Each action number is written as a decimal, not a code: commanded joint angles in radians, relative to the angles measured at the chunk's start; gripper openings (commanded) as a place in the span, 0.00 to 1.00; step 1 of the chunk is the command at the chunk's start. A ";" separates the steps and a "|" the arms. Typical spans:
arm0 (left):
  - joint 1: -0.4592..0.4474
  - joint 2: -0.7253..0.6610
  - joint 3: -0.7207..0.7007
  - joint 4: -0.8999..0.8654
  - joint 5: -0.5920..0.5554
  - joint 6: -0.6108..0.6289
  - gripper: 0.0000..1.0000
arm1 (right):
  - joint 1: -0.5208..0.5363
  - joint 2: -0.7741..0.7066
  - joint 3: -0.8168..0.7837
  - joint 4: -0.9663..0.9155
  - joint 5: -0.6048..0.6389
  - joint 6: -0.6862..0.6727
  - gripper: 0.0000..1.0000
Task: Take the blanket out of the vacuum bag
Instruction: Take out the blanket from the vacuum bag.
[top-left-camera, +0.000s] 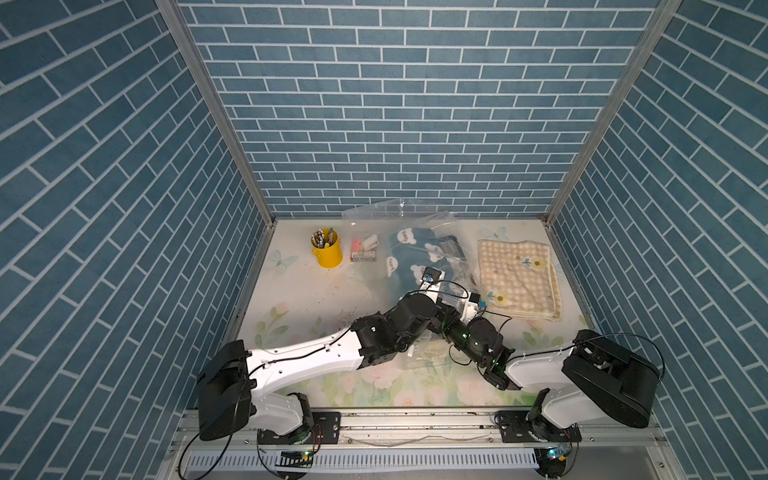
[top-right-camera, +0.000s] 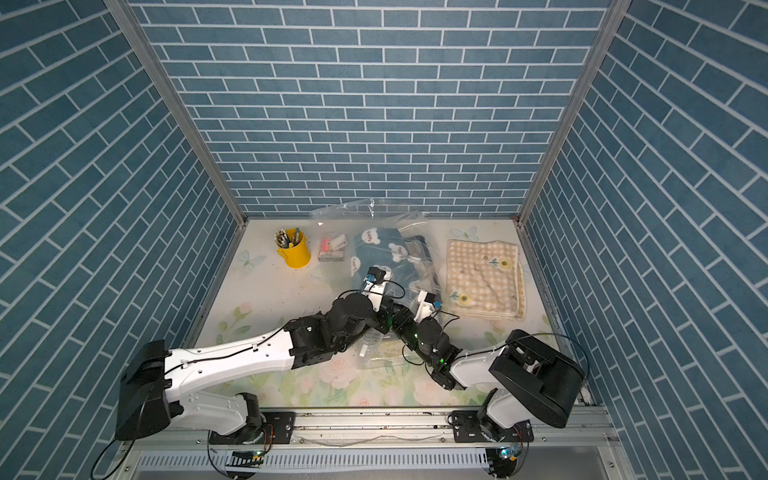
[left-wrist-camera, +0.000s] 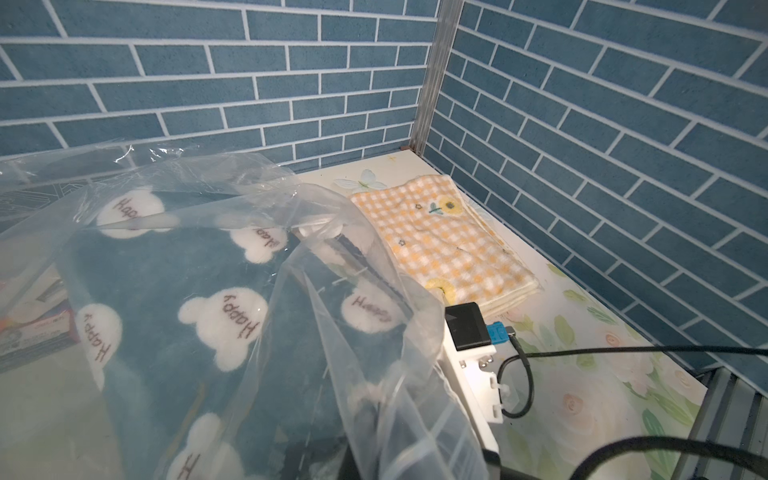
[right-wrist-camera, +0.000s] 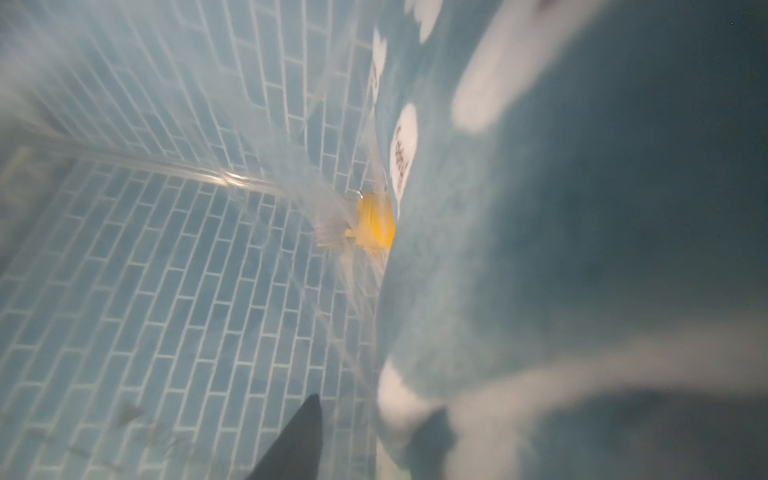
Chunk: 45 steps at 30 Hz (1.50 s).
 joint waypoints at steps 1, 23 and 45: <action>0.001 -0.022 -0.008 0.030 -0.001 0.006 0.00 | -0.027 -0.043 0.027 -0.047 -0.013 -0.006 0.33; 0.001 -0.066 0.008 -0.010 -0.087 0.042 0.00 | -0.118 -0.365 -0.003 -0.318 -0.101 -0.175 0.00; 0.002 0.019 0.032 0.041 -0.009 0.013 0.00 | 0.000 -0.326 -0.175 -0.064 0.001 0.011 0.63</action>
